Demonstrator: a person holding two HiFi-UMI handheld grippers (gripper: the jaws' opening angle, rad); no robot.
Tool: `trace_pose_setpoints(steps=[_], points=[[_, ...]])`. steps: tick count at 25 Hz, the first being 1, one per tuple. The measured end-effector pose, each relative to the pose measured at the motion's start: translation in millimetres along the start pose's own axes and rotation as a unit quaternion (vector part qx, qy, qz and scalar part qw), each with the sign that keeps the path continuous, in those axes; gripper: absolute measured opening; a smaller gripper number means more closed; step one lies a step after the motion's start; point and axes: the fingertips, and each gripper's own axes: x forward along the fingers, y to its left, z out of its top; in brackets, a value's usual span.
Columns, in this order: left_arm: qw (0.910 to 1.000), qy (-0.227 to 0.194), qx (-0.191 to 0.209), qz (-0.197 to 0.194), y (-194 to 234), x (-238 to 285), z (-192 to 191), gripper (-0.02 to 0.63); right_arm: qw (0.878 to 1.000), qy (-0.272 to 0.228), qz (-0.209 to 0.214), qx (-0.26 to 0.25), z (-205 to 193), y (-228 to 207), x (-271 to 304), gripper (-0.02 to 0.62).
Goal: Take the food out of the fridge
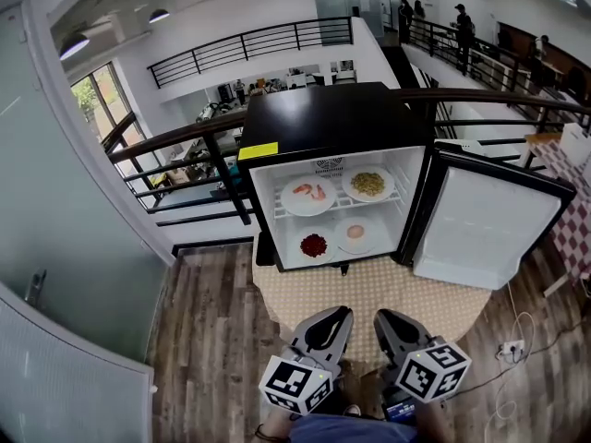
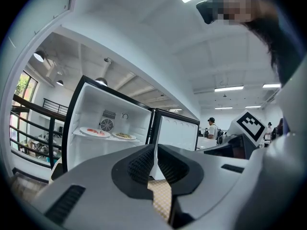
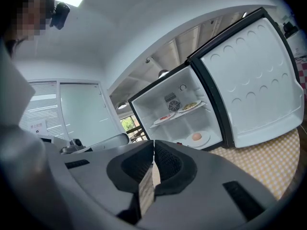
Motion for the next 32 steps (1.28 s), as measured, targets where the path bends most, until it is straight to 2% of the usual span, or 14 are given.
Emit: trace_pose_setpoints(steps=[6, 12, 18, 24, 28, 30, 32], points=[[0.9998, 0.001, 0.003, -0.018, 35.1, 38.6, 8.9, 0.035, 1.000, -0.010, -0.019, 0.003, 24.1, -19.1, 40.6, 0.020], [0.9988, 0.015, -0.005, -0.046, 67.8, 75.4, 9.0, 0.035, 0.998, -0.017, -0.052, 0.028, 42.9, -42.2, 83.1, 0.020], [0.9965, 0.033, -0.006, -0.076, 89.6, 98.0, 4.1, 0.035, 0.996, -0.025, -0.070, 0.050, 51.1, -65.8, 119.0, 0.020], [0.9939, 0.046, -0.006, -0.100, 106.9, 116.3, -2.0, 0.035, 0.991, -0.033, -0.121, 0.051, 67.4, -92.2, 145.6, 0.020], [0.9929, 0.048, -0.006, -0.109, 116.5, 129.2, -2.8, 0.035, 0.987, -0.052, -0.124, 0.085, 80.2, -112.1, 163.7, 0.021], [0.9924, 0.050, -0.008, -0.112, 120.8, 135.5, -4.5, 0.035, 0.985, -0.063, -0.126, 0.101, 89.3, -120.7, 172.3, 0.026], [0.9916, 0.052, -0.010, -0.118, 123.1, 141.1, -6.4, 0.035, 0.983, -0.069, -0.134, 0.103, 99.7, -128.1, 179.4, 0.061]])
